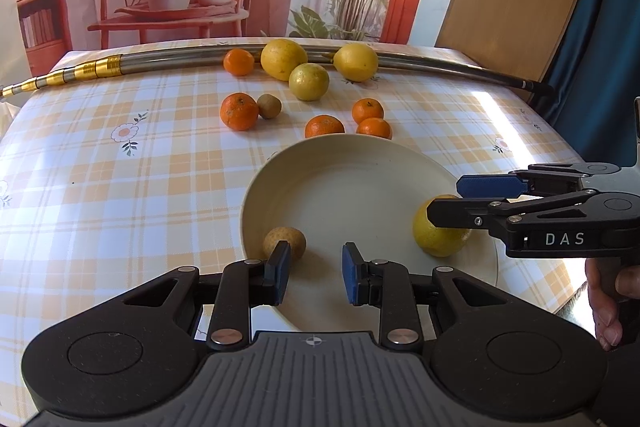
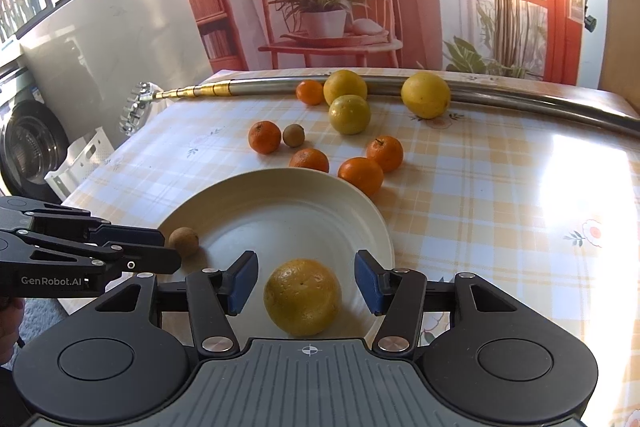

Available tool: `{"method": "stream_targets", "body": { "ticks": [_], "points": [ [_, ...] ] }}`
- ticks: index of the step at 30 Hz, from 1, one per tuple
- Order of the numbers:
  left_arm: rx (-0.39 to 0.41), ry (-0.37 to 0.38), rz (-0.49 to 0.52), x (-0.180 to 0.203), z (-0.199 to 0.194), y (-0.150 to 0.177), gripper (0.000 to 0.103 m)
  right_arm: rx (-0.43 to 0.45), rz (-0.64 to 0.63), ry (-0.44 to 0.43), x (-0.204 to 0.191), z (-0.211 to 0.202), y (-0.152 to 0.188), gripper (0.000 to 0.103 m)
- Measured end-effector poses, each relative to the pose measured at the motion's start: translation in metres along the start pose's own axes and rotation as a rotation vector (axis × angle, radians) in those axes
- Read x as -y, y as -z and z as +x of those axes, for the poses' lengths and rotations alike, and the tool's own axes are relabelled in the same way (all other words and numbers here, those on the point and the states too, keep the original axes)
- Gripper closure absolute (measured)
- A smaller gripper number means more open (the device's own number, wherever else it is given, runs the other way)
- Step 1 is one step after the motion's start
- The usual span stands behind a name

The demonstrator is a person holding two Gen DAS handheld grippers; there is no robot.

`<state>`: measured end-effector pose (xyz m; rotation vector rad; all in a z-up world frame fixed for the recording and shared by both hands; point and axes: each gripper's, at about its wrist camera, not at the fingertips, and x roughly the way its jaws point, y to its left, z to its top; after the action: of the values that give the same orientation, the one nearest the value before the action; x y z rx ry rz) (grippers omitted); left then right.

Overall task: Organize fruits
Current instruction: 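Lower the yellow fruit into the plate, open the right gripper, withdraw, then move the left gripper to a mandarin orange and close on it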

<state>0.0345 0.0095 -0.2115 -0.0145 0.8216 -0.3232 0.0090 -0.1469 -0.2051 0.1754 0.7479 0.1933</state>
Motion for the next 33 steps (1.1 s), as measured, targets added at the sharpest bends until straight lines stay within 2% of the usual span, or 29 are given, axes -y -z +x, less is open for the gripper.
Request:
{"method": "stream_targets", "body": {
  "ticks": [8,11,18,23,27,33],
  "points": [
    [0.056,-0.032,-0.005,-0.011,-0.007,-0.016,0.074,0.06,-0.013,0.045,0.015,-0.012,-0.027,0.051],
    [0.085,-0.034,-0.033,-0.02,-0.013,-0.03,0.074,0.093,-0.01,0.064,0.024,-0.017,-0.041,0.045],
    [0.159,-0.088,-0.029,-0.032,-0.025,-0.06,0.073,0.162,-0.031,0.122,0.038,-0.024,-0.07,0.044],
    [0.194,-0.098,-0.037,-0.04,-0.028,-0.082,0.073,0.194,-0.042,0.14,0.045,-0.024,-0.086,0.043],
    [0.199,-0.099,-0.034,-0.043,-0.023,-0.095,0.073,0.197,-0.046,0.151,0.049,-0.017,-0.091,0.043],
    [0.131,-0.058,-0.051,-0.054,0.006,-0.102,0.073,0.167,-0.058,0.158,0.05,0.003,-0.095,0.043]
  ]
}}
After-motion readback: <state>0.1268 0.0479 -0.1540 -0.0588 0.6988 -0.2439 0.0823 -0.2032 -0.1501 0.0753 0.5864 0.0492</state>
